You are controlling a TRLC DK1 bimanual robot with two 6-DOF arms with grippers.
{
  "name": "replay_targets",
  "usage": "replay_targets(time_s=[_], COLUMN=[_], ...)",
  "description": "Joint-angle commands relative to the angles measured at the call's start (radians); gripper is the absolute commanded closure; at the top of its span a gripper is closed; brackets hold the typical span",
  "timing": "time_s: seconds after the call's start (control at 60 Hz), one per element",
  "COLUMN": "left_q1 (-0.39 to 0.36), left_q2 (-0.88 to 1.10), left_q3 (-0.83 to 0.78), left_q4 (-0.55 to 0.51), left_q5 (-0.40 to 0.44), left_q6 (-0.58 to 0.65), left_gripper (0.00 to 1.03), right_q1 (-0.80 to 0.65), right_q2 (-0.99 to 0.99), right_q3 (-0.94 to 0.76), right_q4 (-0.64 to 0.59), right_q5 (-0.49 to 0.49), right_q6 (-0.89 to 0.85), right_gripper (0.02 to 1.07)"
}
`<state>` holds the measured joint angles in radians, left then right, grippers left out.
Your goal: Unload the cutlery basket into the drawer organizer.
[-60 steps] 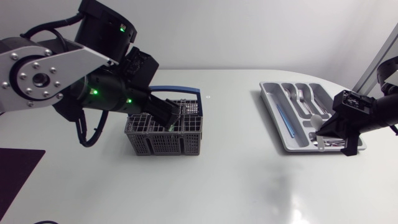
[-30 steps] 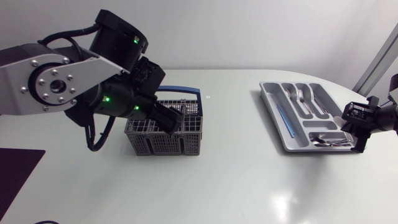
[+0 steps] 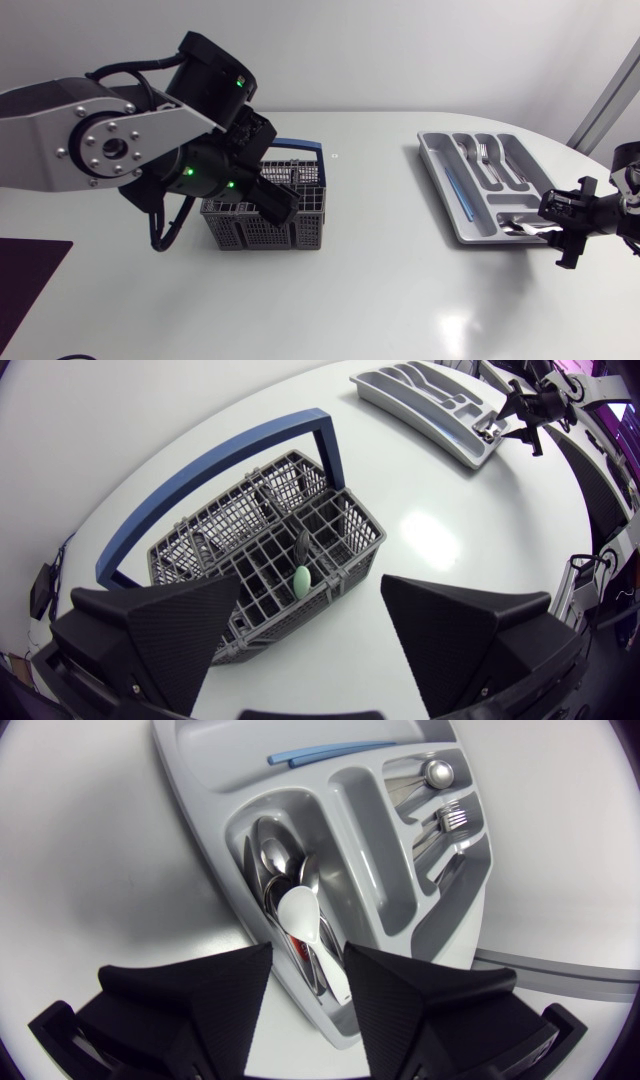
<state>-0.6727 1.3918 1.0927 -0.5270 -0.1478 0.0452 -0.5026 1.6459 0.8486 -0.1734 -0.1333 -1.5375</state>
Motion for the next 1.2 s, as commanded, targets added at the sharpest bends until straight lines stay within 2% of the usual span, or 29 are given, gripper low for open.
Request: replay_targets(time_s=[0.0,0.117,0.167,0.217,0.367,0.55,0.617,0.7,1.0,1.017,1.067,1.183], left_q1=[-0.016,-0.044,-0.053,-0.065,-0.087,-0.088,-0.087,-0.085,-0.077,-0.077,-0.076,-0.073], left_q2=[0.03,0.047,0.052,0.061,0.084,0.111,0.128,0.139,0.208,0.21,0.211,0.217], left_q3=[0.003,0.007,0.01,0.018,0.027,0.032,0.044,0.05,0.056,0.056,0.056,0.055], left_q4=[-0.021,-0.021,-0.025,-0.034,-0.047,-0.047,-0.045,-0.041,-0.01,-0.008,0.007,0.03], left_q5=[-0.013,-0.061,-0.07,-0.096,-0.174,-0.217,-0.231,-0.233,-0.274,-0.276,-0.277,-0.283], left_q6=[-0.016,-0.018,-0.018,-0.022,-0.022,-0.024,-0.027,-0.027,-0.025,-0.025,-0.025,-0.024], left_gripper=[0.05,0.08,0.08,0.12,0.13,0.28,0.42,0.48,0.49,0.5,0.64,0.8], right_q1=[0.019,0.059,0.078,0.102,0.187,0.309,0.371,0.415,0.567,0.573,0.602,0.642], right_q2=[-0.072,-0.149,-0.179,-0.209,-0.298,-0.388,-0.42,-0.44,-0.508,-0.511,-0.523,-0.54], right_q3=[-0.029,-0.048,-0.048,-0.048,-0.048,-0.039,-0.028,-0.014,0.003,0.001,-0.003,-0.013], right_q4=[0.008,-0.034,-0.066,-0.101,-0.196,-0.302,-0.341,-0.373,-0.433,-0.434,-0.439,-0.44], right_q5=[-0.009,-0.023,-0.028,-0.031,-0.042,-0.04,-0.034,-0.031,-0.006,-0.005,0.006,0.017], right_q6=[0.03,0.097,0.129,0.162,0.263,0.39,0.455,0.497,0.623,0.629,0.646,0.672], right_gripper=[0.23,0.17,0.17,0.17,0.17,0.17,0.17,0.17,0.17,0.17,0.17,0.17])
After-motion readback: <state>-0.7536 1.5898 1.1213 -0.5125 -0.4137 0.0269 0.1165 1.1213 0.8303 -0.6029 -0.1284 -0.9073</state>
